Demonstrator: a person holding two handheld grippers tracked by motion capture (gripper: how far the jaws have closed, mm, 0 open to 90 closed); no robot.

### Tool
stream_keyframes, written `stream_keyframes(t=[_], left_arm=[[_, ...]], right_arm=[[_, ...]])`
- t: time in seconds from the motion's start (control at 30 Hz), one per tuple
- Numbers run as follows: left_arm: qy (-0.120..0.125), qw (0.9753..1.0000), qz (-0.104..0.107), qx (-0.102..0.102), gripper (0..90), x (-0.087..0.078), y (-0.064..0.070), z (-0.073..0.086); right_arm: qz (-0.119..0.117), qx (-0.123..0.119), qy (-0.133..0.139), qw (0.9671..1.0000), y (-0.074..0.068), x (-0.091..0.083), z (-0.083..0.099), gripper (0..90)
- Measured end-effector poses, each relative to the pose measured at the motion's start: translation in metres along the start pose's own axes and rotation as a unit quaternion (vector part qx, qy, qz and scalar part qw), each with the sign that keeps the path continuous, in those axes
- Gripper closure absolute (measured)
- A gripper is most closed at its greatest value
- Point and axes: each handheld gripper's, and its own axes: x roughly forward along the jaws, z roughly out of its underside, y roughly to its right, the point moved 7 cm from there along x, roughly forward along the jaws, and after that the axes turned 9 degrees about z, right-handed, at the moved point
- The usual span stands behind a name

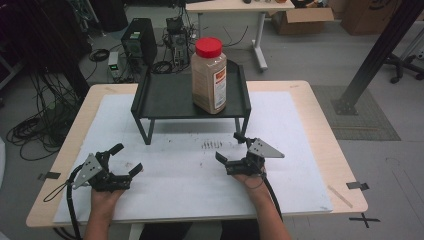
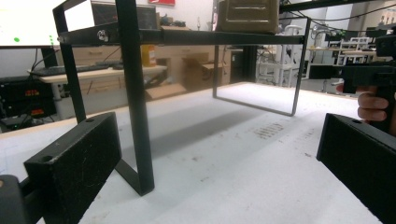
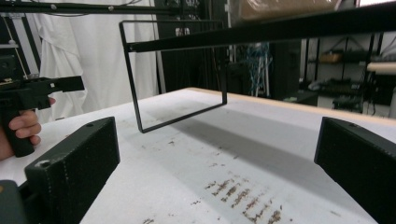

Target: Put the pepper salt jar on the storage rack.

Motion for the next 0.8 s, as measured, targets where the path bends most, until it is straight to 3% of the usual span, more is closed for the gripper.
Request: stream_keyframes(t=[0.23, 0.33, 0.8], left_arm=[[-0.001, 1.0, -0.001, 0.0, 0.2, 0.0, 0.0, 0.0001], [0.0, 1.0, -0.001, -0.001, 0.2, 0.0001, -0.0001, 0.0001], [0.0, 1.0, -0.001, -0.001, 0.2, 0.0, -0.0001, 0.0001]], right_arm=[[-0.003, -0.048, 0.014, 0.9987, -0.0096, -0.003, 0.001, 0.0], [-0.002, -0.04, 0.016, 0.9991, -0.0078, -0.0032, 0.0006, 0.0], [-0.002, -0.045, 0.014, 0.9989, -0.0089, -0.003, 0.001, 0.0]])
